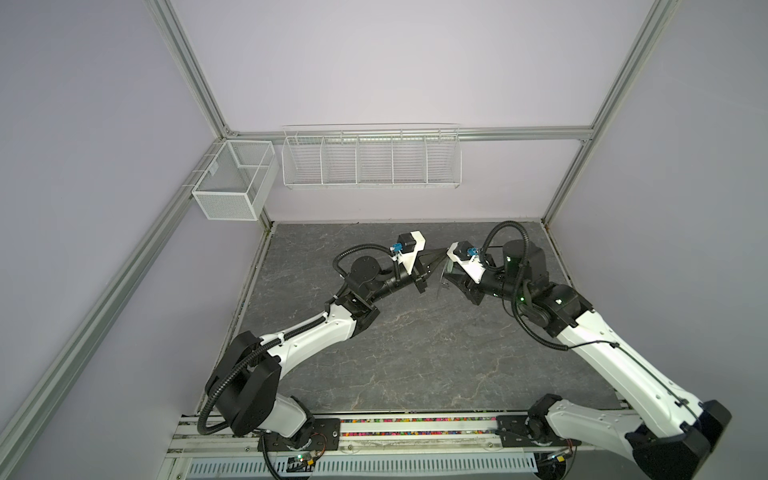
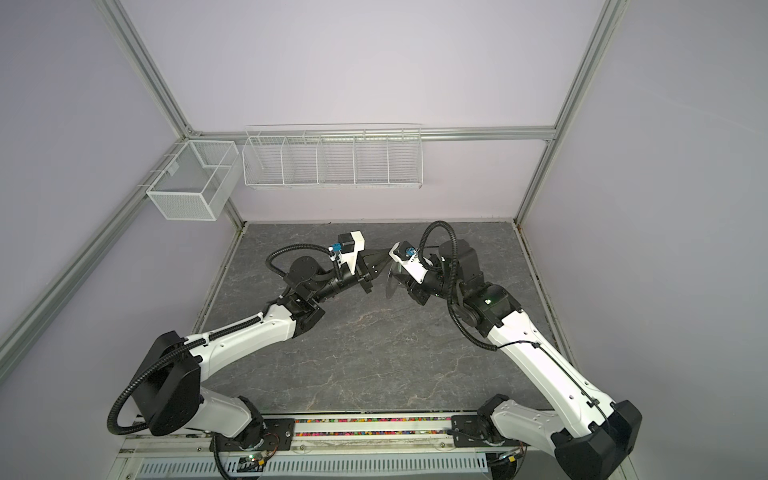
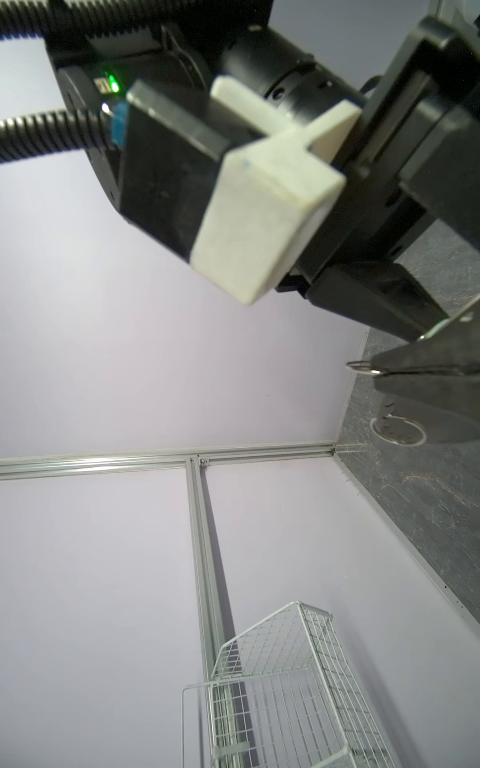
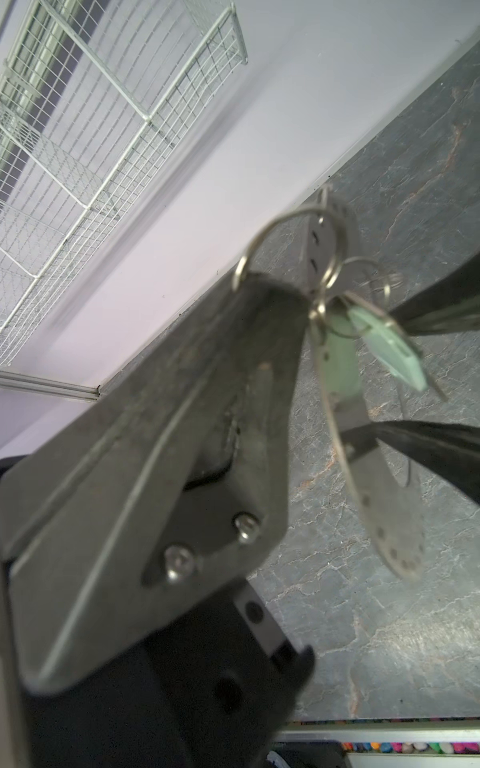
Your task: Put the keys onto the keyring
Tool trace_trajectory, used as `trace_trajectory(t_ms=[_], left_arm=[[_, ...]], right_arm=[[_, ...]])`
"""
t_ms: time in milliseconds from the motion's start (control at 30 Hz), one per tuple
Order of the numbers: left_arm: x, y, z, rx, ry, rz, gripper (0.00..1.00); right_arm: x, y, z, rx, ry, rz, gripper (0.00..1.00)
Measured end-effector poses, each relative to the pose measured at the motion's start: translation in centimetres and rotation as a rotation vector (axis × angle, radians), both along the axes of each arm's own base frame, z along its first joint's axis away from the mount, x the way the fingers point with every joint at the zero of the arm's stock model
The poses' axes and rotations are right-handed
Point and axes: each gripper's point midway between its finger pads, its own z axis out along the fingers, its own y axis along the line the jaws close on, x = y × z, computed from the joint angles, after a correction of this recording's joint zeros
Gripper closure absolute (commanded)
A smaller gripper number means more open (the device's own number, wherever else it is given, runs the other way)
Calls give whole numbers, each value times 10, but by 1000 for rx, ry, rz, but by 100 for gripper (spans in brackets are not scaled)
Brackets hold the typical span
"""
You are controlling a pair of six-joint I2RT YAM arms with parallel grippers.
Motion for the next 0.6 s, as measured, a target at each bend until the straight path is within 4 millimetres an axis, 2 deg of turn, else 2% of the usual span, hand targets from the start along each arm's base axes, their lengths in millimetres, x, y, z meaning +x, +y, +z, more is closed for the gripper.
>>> trace_trajectory(t_ms=[133, 233, 367, 600], left_arm=[[-2, 5, 1, 11, -1, -35, 100], [-5, 8, 3, 13, -4, -69, 100], [-15, 7, 1, 25, -6, -126, 100], [-26, 5, -2, 41, 1, -197, 100]], right_arm=[[-13, -30, 15, 33, -24, -11, 57], [-21, -38, 28, 83, -32, 15, 58], [-24, -25, 34, 143, 27, 110, 62], [-21, -3, 31, 226, 156, 209, 66]])
